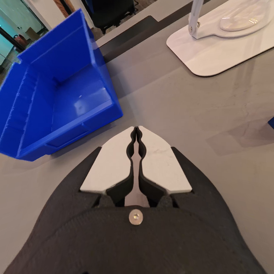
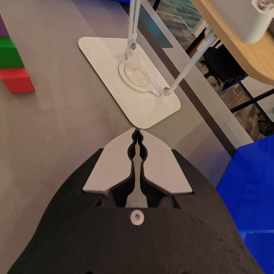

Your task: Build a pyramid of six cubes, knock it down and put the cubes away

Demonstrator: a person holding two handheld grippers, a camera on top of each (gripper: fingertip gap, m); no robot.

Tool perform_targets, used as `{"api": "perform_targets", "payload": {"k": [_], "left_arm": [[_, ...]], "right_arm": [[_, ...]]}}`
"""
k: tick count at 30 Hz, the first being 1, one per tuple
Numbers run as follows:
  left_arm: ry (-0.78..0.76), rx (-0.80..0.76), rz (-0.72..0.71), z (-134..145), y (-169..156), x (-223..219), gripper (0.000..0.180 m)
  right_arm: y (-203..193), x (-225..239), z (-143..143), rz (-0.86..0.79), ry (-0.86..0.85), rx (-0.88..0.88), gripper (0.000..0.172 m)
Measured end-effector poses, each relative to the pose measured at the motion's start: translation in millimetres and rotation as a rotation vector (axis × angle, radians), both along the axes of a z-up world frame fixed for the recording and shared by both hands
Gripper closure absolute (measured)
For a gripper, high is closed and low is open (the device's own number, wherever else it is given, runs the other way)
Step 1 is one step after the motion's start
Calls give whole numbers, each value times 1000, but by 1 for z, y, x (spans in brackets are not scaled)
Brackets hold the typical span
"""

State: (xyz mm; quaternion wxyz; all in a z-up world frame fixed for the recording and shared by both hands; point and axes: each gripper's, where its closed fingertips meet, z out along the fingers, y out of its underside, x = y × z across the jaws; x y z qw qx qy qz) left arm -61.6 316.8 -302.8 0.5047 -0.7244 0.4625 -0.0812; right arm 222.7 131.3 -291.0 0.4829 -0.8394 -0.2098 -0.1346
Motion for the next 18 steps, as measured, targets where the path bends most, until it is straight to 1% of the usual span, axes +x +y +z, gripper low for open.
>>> {"api": "perform_targets", "payload": {"k": [6, 12, 15, 16, 18], "left_arm": [[-85, -53, 83, 6, 8, -39, 180], [-241, -132, 176, 16, 14, -78, 180], [-235, -168, 171, 12, 6, -67, 180], [-207, -175, 158, 8, 0, -55, 180], [-167, -241, 84, -3, -24, -14, 180]], "right_arm": [[-21, 29, -8, -54, 70, -28, 172], [-26, 35, -4, -71, 83, -23, 172], [-25, 32, -5, -69, 79, -38, 172], [-25, 33, -6, -71, 80, -43, 172], [-25, 33, -6, -73, 87, -46, 172]]}}
